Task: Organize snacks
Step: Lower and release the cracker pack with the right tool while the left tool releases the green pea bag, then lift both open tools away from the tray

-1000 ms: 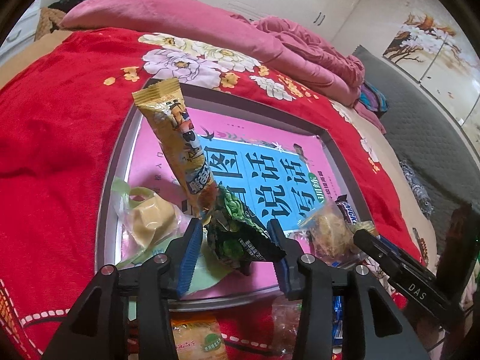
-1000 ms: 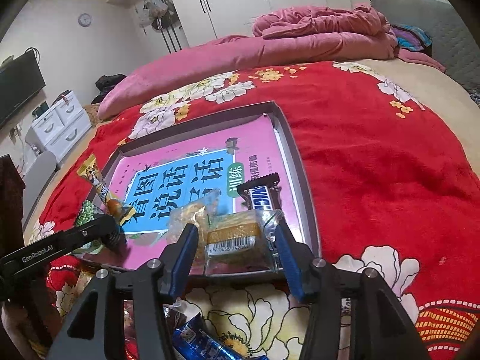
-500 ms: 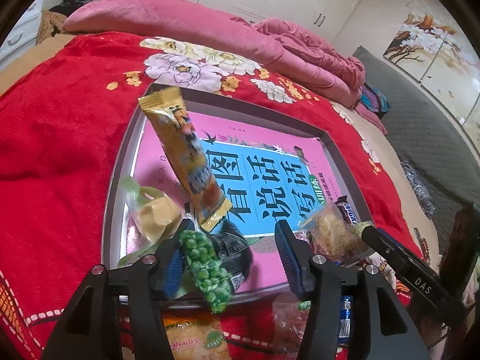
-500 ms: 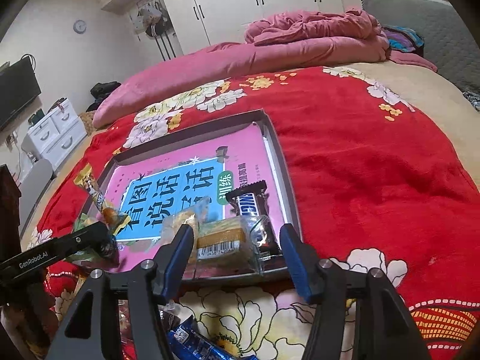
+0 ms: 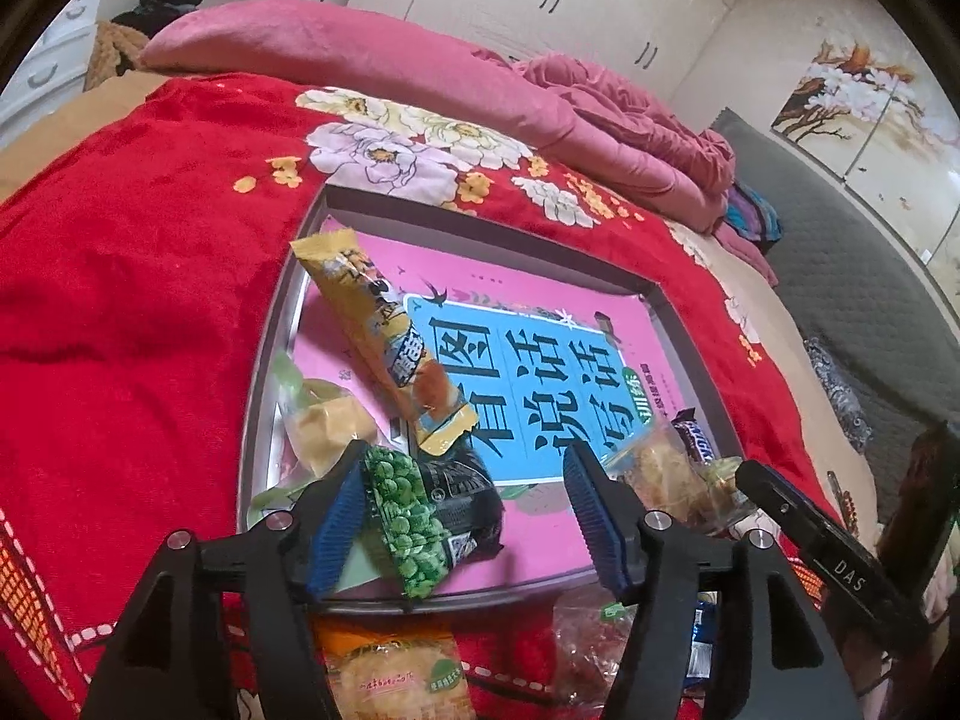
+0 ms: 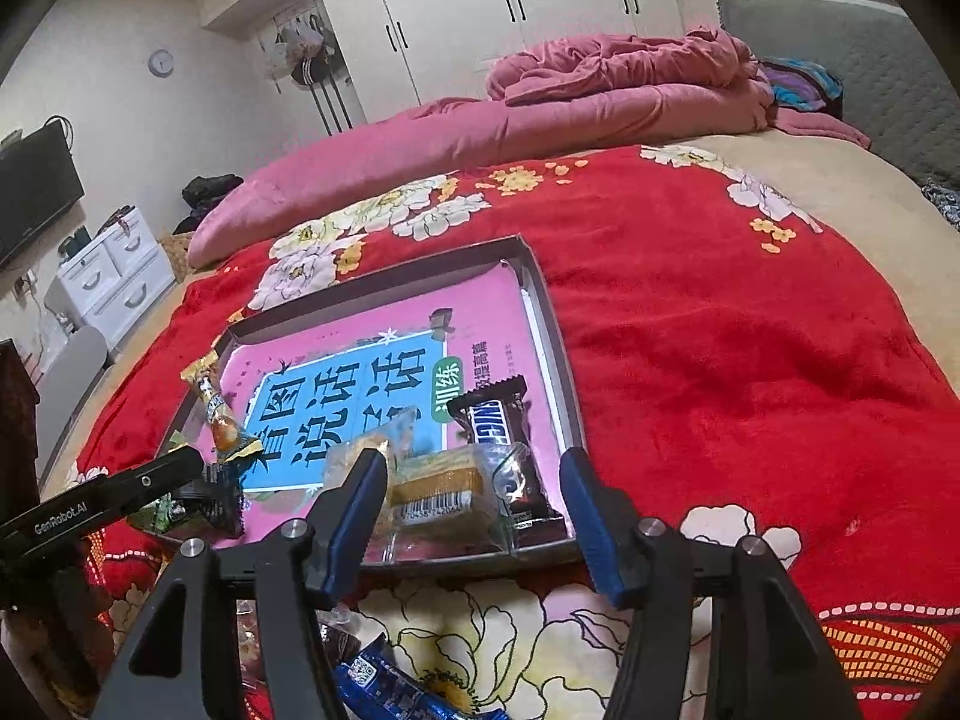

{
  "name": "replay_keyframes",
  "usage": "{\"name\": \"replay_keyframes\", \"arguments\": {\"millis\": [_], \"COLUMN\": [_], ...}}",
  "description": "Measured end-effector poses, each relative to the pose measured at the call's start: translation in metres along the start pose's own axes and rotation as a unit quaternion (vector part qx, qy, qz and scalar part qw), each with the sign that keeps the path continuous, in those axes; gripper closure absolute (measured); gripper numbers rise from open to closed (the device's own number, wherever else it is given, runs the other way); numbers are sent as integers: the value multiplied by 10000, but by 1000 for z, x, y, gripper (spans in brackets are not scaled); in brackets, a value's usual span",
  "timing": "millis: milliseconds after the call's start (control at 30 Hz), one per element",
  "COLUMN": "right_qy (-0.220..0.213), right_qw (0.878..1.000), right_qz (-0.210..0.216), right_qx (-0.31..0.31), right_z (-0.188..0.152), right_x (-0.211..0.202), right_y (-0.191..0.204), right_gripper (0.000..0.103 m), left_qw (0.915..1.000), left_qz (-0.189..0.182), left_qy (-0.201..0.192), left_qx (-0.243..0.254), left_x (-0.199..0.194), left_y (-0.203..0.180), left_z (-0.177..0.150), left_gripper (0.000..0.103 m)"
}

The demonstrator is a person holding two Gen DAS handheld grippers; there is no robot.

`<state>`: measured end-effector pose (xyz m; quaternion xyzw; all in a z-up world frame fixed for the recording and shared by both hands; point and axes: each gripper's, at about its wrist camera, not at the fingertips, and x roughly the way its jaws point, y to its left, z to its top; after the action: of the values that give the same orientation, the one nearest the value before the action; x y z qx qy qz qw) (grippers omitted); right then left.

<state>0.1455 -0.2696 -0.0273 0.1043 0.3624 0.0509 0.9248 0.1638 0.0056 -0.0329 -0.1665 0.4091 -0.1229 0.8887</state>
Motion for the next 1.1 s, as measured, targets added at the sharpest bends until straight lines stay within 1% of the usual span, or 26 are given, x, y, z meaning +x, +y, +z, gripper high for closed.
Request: {"name": "replay_keyframes", "arguments": {"millis": [100,600,967,1033,1100], "right_qy": [-44,-196,-280,-294,-300], "right_qw": [10000,9997,9993,9991,9989], "right_qz": [13,40,125,159,199], "right_qx": [-27,-142,-234,-269,-306], "right_z": [0,2,-1,-1,-2], "right_x": [-2,-9,-19,-22,-25], "right_y": [1,5,8,10,11], "right_gripper": [40,37,36,32,31], "left_qw": [9999,9969,9954,9953,9953], "left_qz": [9,79,103,84,78], "left_qy": [-98,-580,-643,-646,-634], "left_qx": [43,524,699,710,729], "left_x": [-5,-33,-42,-43,-44], "left_y": [-2,-19,-26,-27,-28], "left_z": [0,-1,-6,-7,-8], "left_gripper": [29,25,24,24,24]}}
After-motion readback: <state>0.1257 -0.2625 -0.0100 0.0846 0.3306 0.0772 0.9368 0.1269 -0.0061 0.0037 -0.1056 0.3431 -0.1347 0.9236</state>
